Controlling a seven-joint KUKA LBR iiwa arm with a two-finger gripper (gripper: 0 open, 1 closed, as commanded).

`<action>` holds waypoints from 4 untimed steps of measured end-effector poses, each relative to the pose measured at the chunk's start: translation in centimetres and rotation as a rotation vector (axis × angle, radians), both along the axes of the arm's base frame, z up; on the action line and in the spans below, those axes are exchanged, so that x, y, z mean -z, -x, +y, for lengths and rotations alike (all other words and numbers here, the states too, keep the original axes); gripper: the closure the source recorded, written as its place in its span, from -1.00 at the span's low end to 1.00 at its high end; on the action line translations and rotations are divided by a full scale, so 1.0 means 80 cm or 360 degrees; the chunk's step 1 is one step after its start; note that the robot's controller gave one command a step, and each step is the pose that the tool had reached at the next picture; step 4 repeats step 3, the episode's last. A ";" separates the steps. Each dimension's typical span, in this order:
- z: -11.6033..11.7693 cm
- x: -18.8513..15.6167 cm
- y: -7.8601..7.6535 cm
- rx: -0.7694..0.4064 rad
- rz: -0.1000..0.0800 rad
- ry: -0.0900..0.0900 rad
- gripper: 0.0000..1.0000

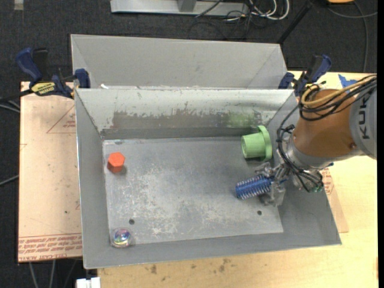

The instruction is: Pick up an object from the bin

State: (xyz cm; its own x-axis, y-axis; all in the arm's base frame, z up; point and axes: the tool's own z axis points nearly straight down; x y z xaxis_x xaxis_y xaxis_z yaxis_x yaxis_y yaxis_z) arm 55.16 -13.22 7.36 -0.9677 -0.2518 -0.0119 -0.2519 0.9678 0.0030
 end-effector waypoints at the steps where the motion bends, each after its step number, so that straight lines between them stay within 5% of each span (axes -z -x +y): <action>1: 0.001 -0.042 -0.001 0.0001 0.0011 0.0008 1.00; 4: 0.002 -0.088 -0.002 0.0005 0.0012 0.0009 1.00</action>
Offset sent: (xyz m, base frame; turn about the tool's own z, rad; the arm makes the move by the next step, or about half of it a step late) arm -0.0002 0.0001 0.0324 0.0000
